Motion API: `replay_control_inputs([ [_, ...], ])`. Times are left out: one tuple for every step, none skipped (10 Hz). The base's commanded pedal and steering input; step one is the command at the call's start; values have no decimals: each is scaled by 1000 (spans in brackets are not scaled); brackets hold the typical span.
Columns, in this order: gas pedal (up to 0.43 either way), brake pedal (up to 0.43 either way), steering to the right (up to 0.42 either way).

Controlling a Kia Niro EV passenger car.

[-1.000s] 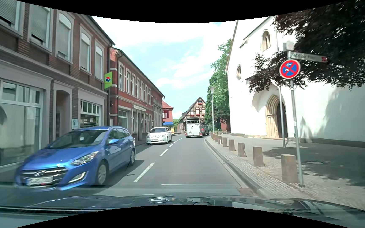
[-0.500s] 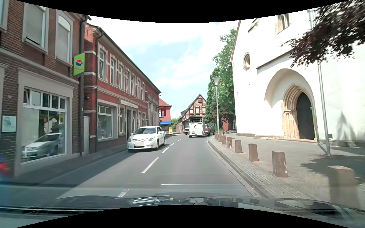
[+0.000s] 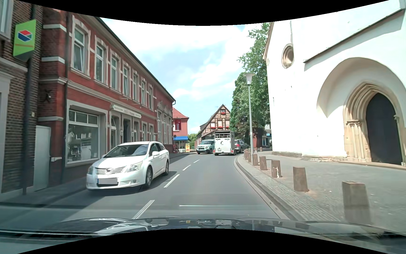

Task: Follow the waypoints while adhering to traffic rules and regulations

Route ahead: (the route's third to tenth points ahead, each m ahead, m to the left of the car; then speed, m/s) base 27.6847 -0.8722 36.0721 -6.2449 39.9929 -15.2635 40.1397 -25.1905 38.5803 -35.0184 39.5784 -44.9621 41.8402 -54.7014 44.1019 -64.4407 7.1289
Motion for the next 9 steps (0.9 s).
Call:
replay_control_inputs([
  [138,0,3],
  [138,0,3],
  [130,0,3],
  [130,0,3],
  [130,0,3],
  [130,0,3],
  [130,0,3],
  [130,0,3],
  [130,0,3],
])
